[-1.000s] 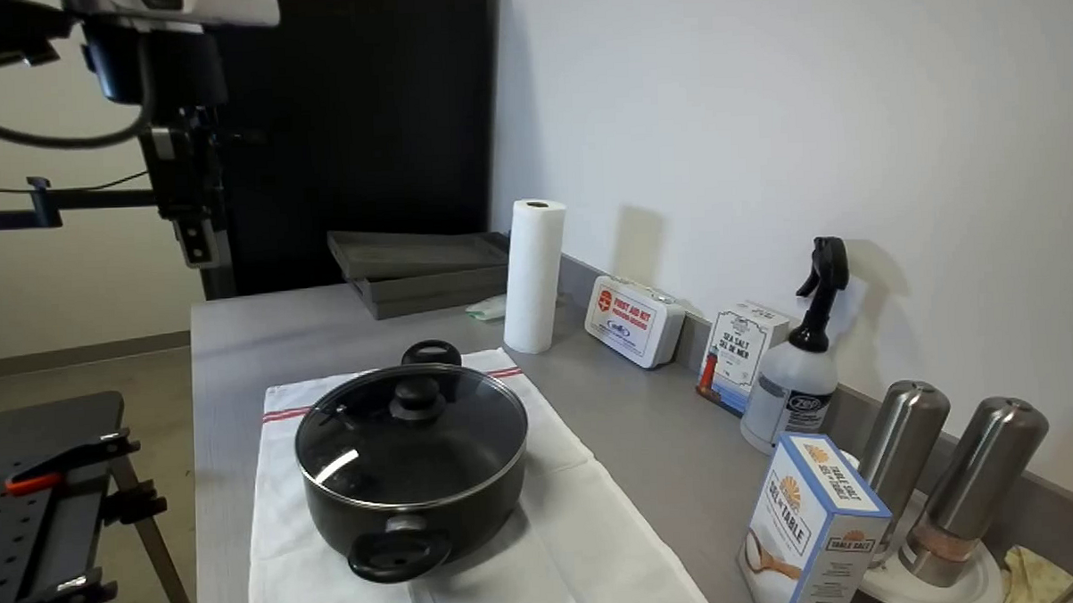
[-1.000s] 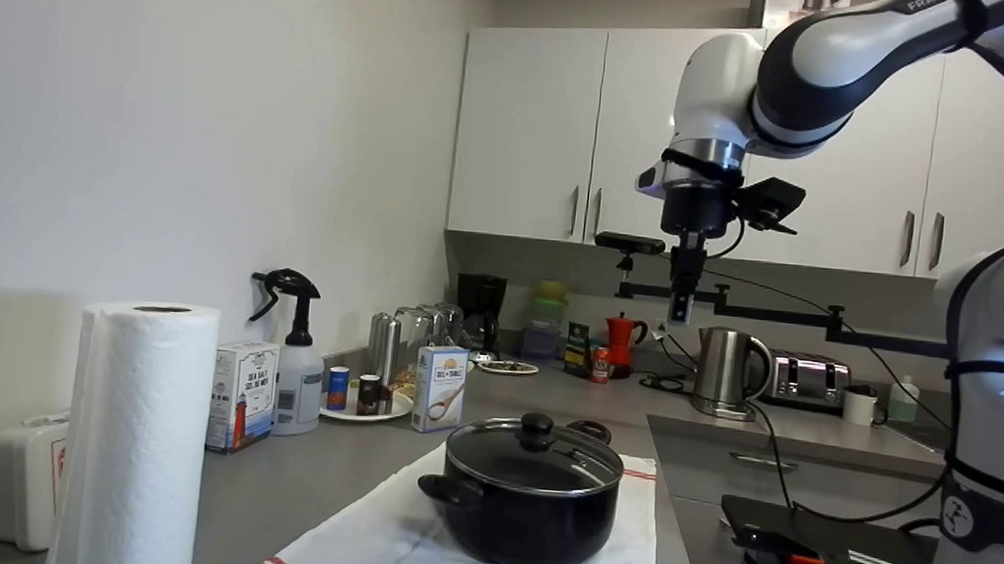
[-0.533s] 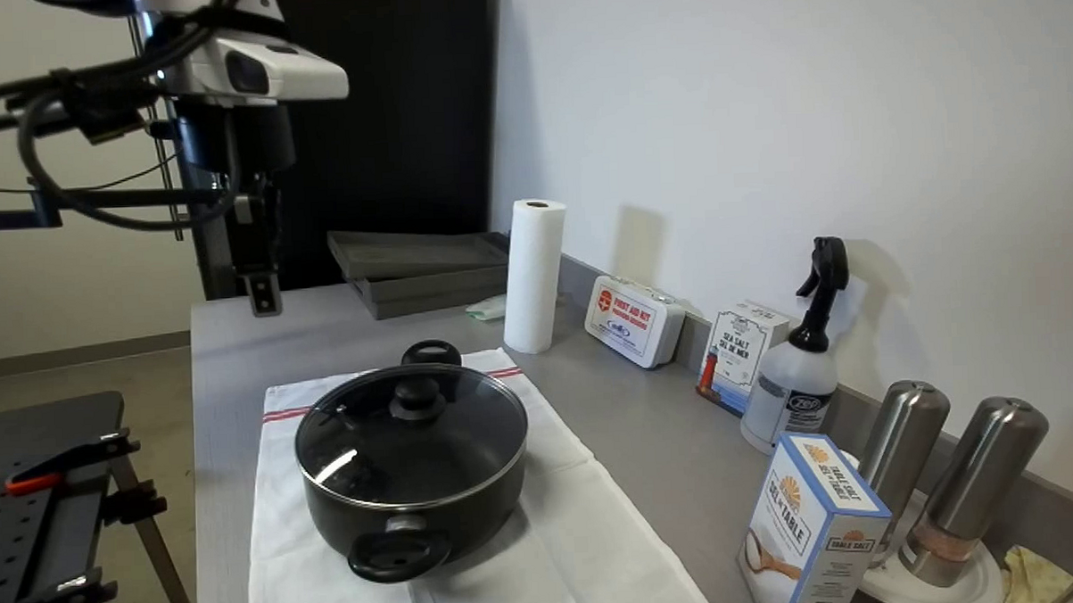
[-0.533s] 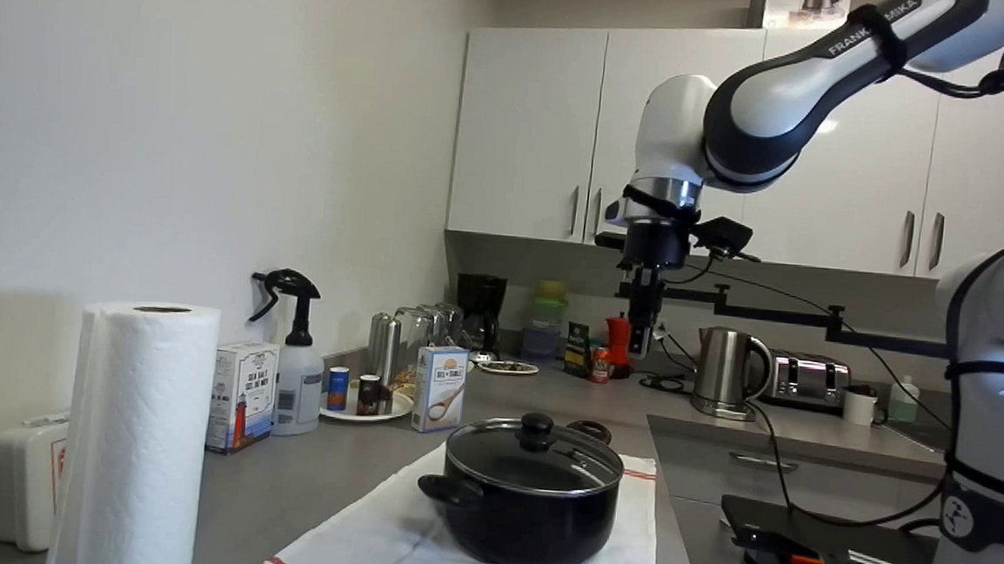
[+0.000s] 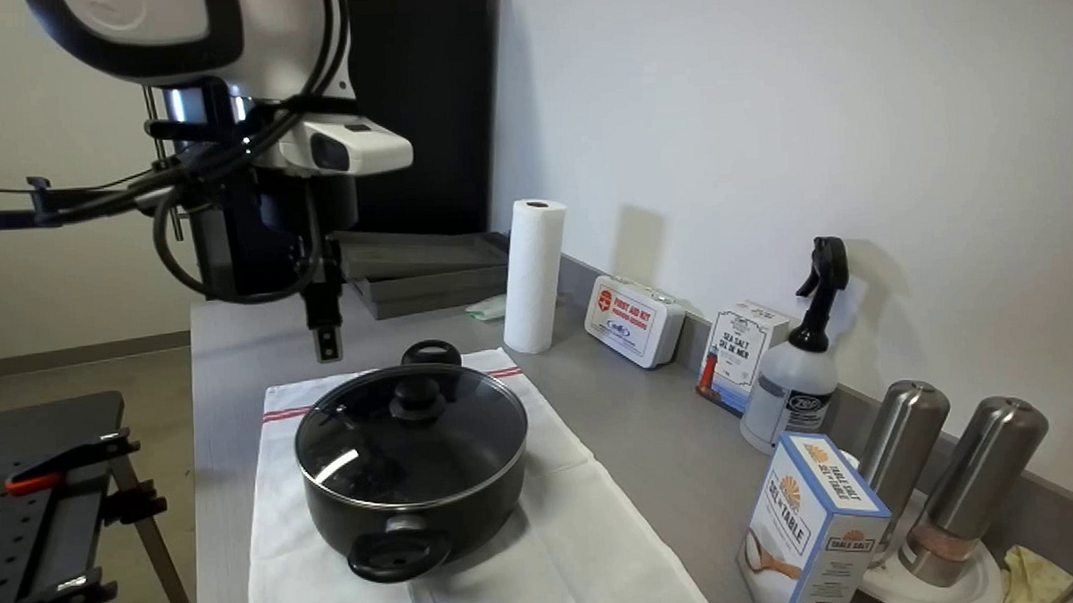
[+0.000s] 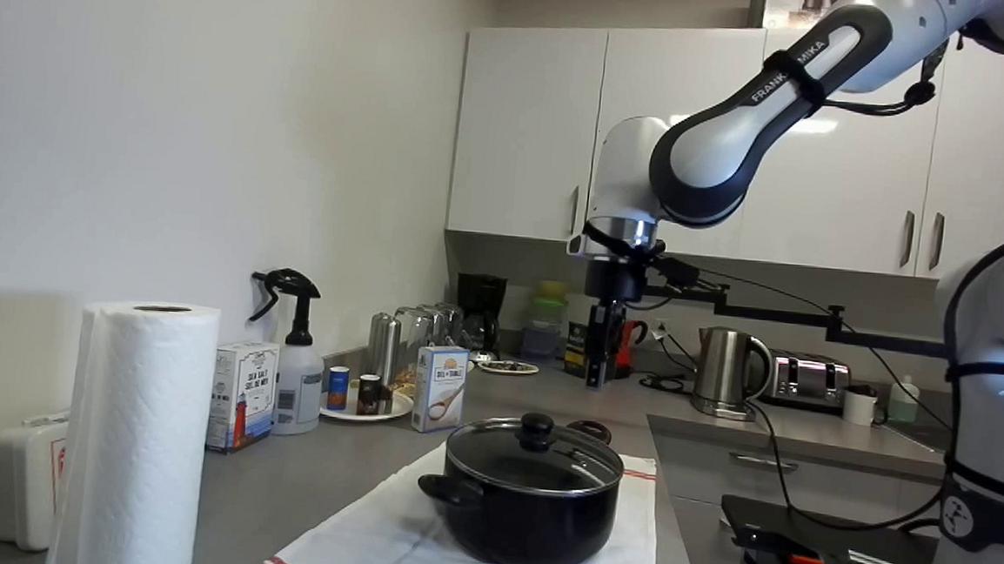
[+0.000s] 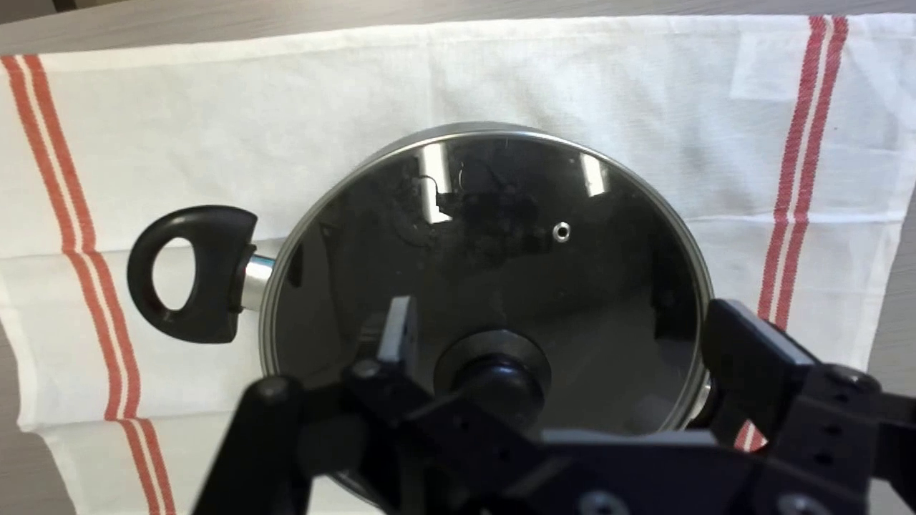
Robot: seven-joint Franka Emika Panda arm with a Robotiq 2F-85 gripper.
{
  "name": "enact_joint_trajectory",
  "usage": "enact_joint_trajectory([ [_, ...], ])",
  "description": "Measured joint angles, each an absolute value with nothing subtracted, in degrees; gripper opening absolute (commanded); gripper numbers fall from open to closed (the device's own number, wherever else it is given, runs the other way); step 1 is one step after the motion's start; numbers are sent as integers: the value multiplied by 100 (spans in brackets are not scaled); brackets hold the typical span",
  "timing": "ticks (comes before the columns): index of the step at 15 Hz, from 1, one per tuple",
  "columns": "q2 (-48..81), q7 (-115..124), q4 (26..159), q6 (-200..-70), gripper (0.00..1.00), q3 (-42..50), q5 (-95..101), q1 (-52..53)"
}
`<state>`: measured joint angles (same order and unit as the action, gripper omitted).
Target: Remove the glass lid from the black pot.
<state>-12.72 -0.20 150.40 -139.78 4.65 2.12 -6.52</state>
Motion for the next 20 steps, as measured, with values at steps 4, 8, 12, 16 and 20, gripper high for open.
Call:
enact_joint_trajectory([
  [4, -671, -20, 14809, -14410, 100, 489, 212, -657],
  [8, -200, -18, 14580, -14734, 100, 531, 216, -669],
  [12, 220, -18, 14367, -14920, 100, 572, 215, -675],
  [16, 497, -18, 14223, -15012, 100, 573, 212, -675],
  [20, 640, -18, 14117, -15046, 100, 573, 208, -675],
])
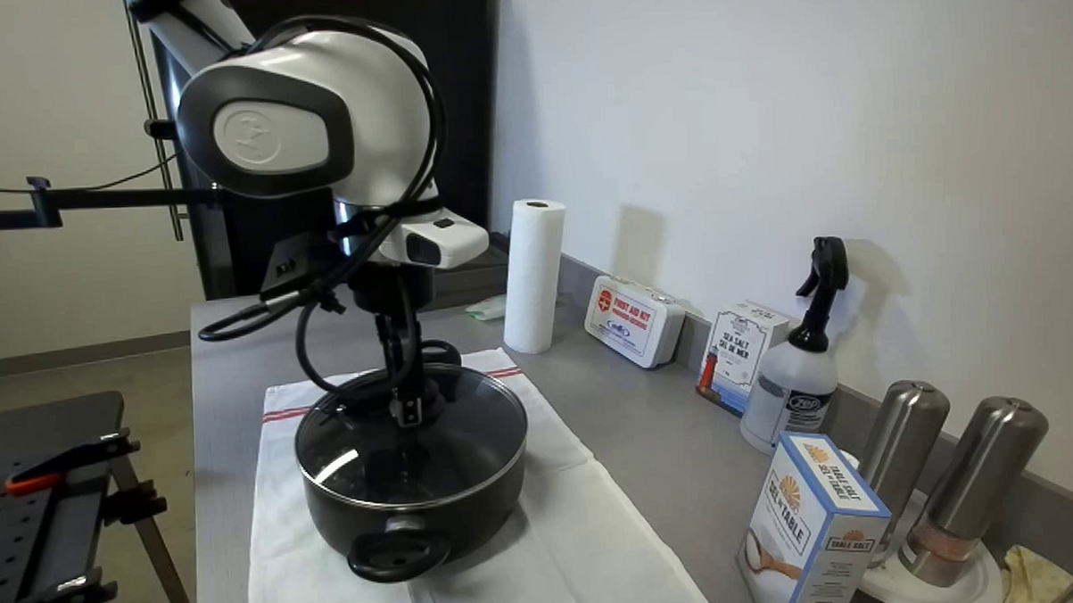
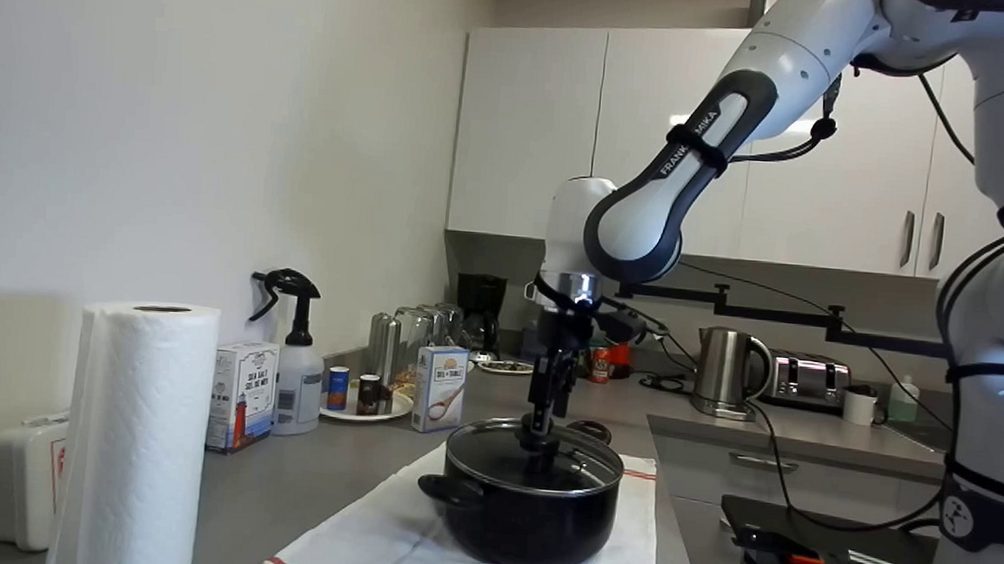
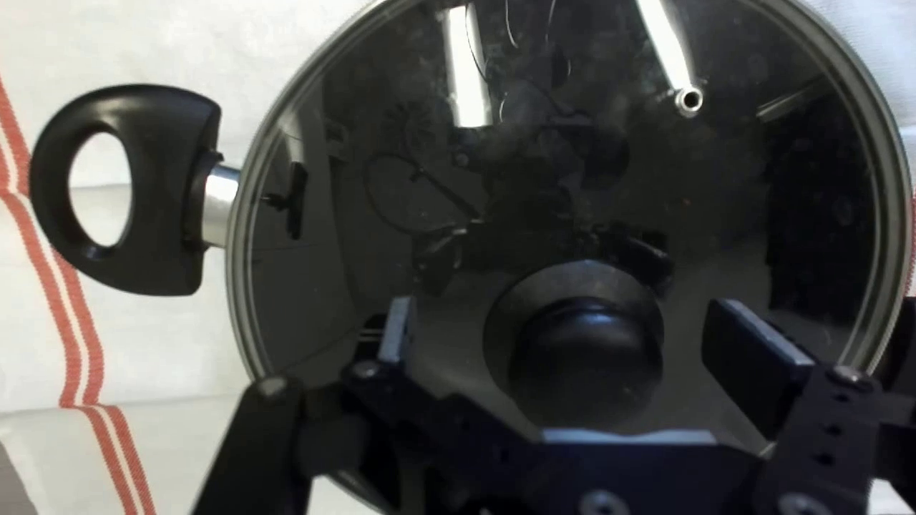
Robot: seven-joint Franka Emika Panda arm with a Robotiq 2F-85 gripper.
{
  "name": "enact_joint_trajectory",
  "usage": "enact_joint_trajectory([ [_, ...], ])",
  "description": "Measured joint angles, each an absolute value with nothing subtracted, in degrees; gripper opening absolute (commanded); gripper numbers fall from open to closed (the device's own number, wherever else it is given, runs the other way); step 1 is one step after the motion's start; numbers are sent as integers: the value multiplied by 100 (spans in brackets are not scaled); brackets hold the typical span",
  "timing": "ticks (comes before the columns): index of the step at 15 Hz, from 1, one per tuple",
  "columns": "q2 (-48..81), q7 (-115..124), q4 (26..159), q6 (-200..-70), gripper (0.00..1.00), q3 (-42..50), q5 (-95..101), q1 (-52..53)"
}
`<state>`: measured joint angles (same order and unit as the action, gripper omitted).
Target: Remove the glass lid from the black pot.
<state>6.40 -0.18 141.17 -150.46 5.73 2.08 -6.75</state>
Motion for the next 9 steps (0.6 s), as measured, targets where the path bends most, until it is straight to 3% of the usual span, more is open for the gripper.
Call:
enact_joint_trajectory([
  [9, 797, -18, 13917, -15055, 100, 573, 208, -675],
])
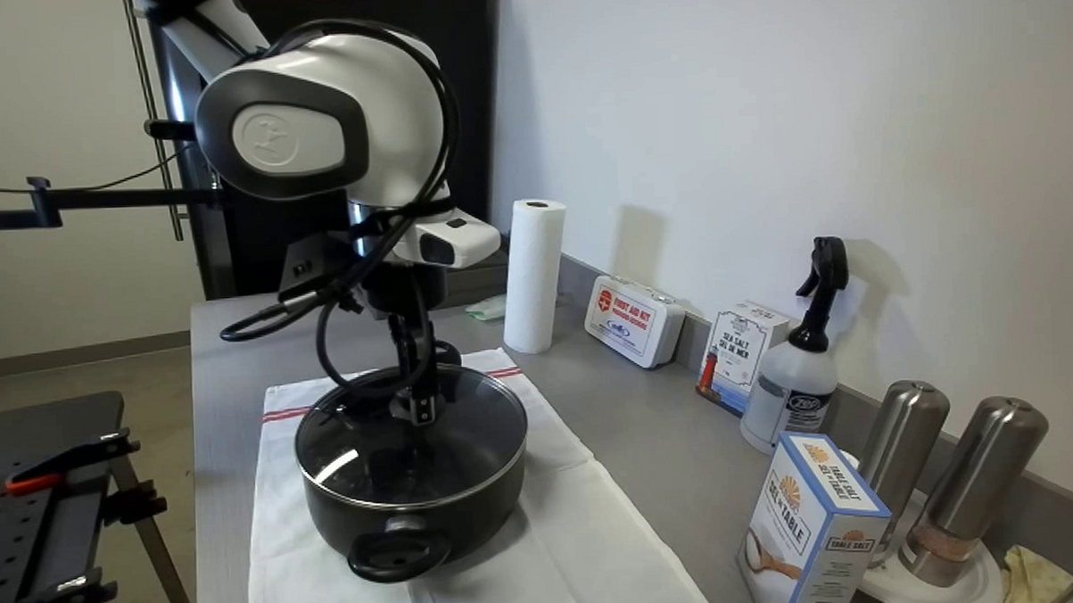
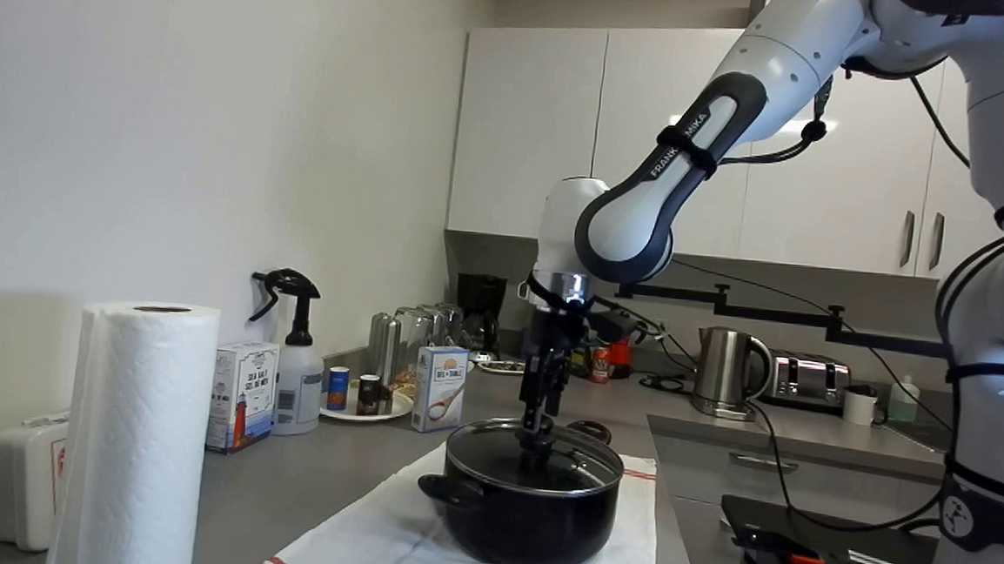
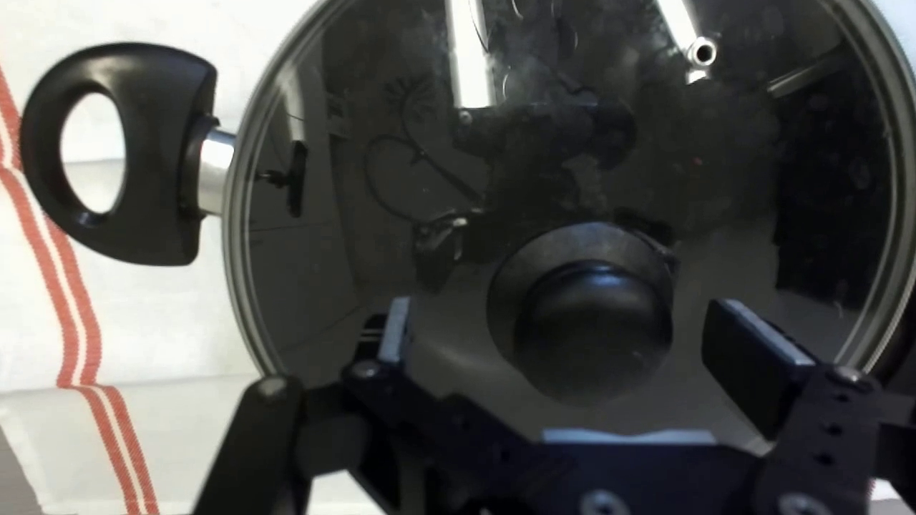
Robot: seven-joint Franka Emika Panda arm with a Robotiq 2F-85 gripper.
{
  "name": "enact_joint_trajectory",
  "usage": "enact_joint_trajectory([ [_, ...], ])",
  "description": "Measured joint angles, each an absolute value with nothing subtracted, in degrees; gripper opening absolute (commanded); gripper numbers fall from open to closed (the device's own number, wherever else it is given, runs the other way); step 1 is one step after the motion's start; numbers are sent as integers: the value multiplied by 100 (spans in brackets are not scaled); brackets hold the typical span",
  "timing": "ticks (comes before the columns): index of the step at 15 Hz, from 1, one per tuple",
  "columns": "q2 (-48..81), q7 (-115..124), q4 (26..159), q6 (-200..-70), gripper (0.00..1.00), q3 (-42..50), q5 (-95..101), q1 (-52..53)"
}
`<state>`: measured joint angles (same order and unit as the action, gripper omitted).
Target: Remove the glass lid from the black pot.
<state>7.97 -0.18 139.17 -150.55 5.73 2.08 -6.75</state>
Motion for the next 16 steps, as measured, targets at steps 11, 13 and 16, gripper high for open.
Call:
enact_joint_trajectory([
  [11, 819, -18, 13846, -15055, 25, 554, 166, -646],
  [13, 819, -18, 13846, -15055, 25, 554, 163, -648],
  [16, 810, -18, 13848, -15055, 25, 554, 159, -648],
])
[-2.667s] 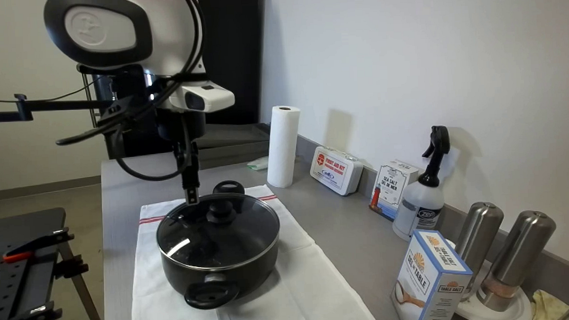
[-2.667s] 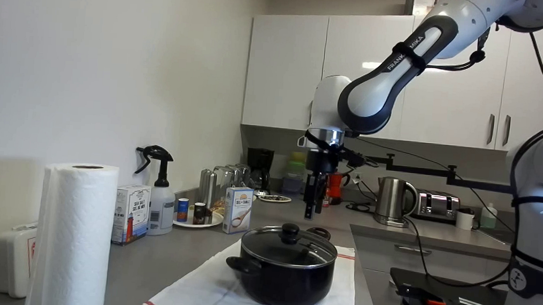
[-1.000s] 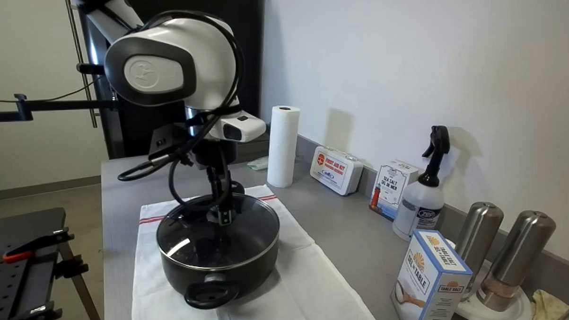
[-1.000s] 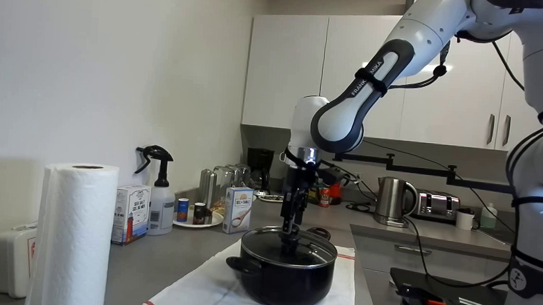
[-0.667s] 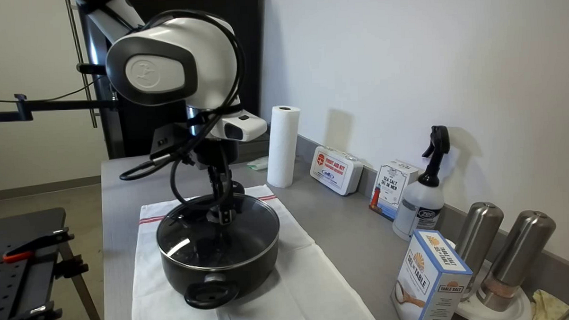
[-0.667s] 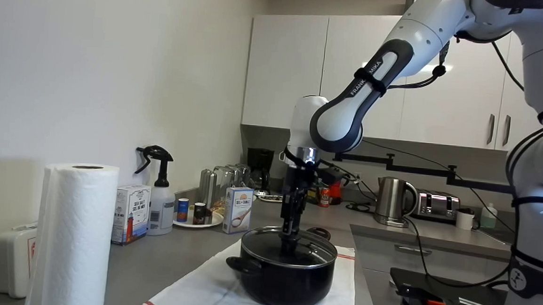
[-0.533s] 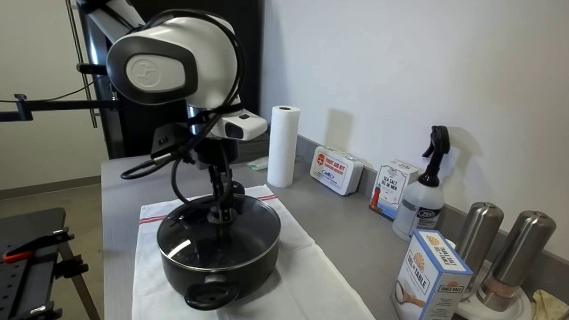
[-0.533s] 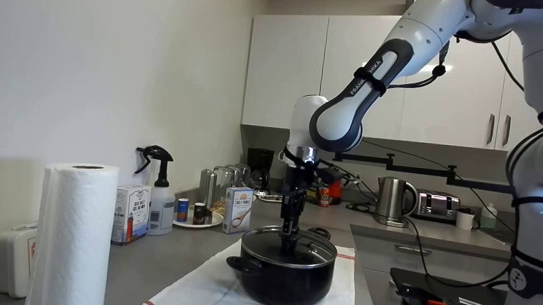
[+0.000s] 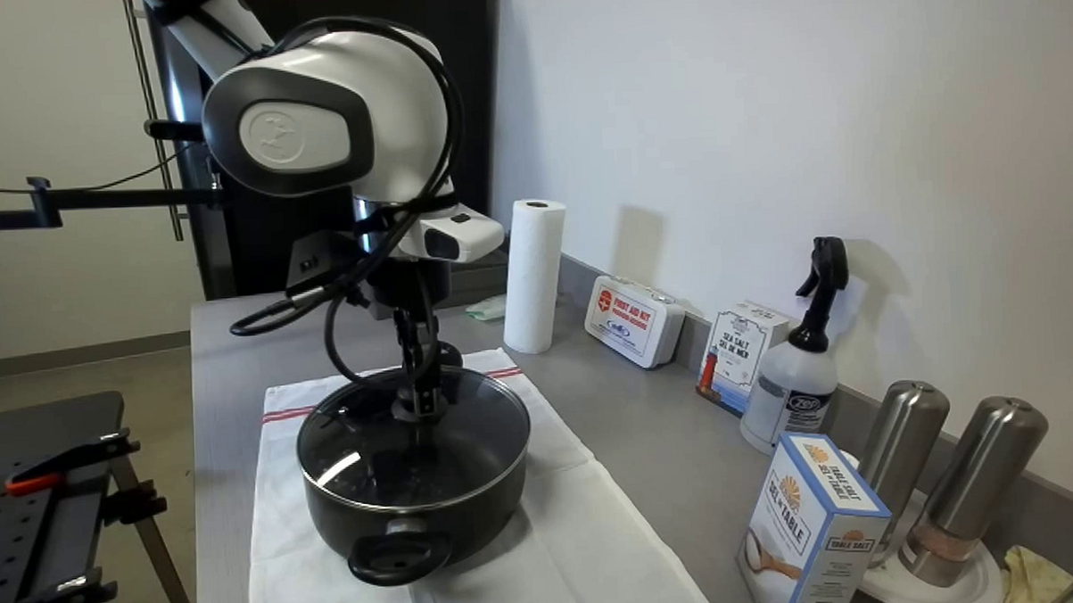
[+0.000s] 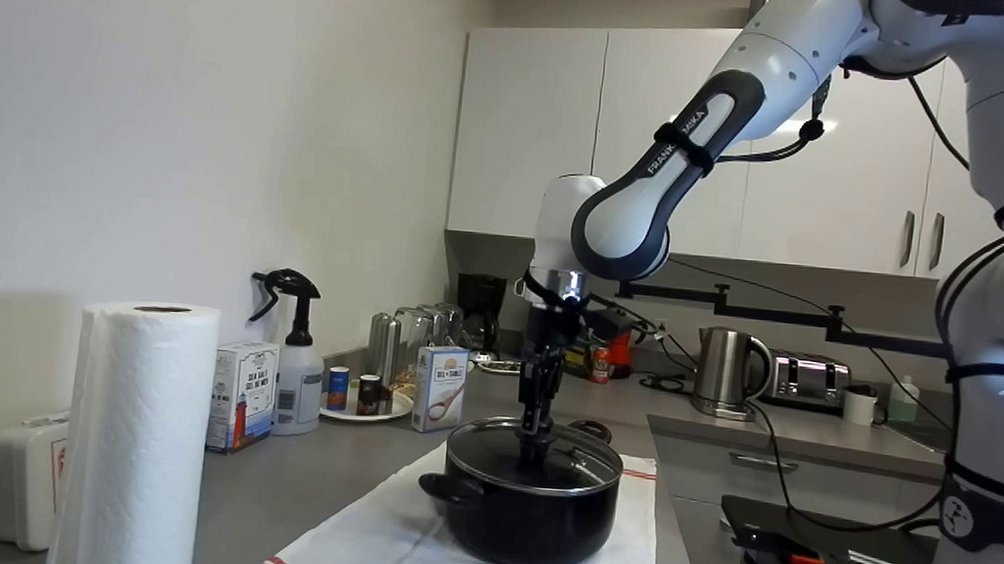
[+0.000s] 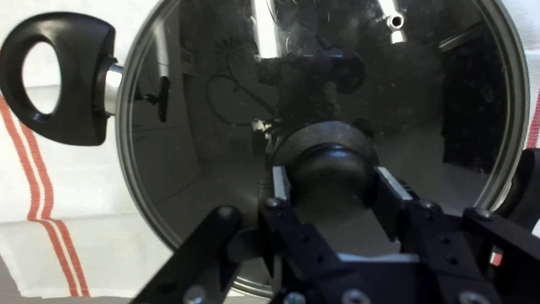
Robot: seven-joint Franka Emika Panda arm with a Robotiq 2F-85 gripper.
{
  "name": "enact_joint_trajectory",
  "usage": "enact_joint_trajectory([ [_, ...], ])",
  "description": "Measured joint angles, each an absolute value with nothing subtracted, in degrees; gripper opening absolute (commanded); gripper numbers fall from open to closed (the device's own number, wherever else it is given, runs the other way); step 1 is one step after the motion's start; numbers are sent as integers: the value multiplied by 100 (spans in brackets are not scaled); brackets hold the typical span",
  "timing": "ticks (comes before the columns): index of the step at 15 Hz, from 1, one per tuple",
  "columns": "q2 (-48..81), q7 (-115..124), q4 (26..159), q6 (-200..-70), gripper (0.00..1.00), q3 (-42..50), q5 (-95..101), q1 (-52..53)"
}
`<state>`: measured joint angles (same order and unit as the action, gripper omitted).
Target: Remove the glass lid from the black pot.
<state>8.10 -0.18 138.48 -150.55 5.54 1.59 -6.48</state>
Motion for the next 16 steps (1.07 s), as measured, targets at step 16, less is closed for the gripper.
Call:
enact_joint_trajectory([
  [16, -1162, 312, 14514, -14132, 25, 78, 812, -370],
])
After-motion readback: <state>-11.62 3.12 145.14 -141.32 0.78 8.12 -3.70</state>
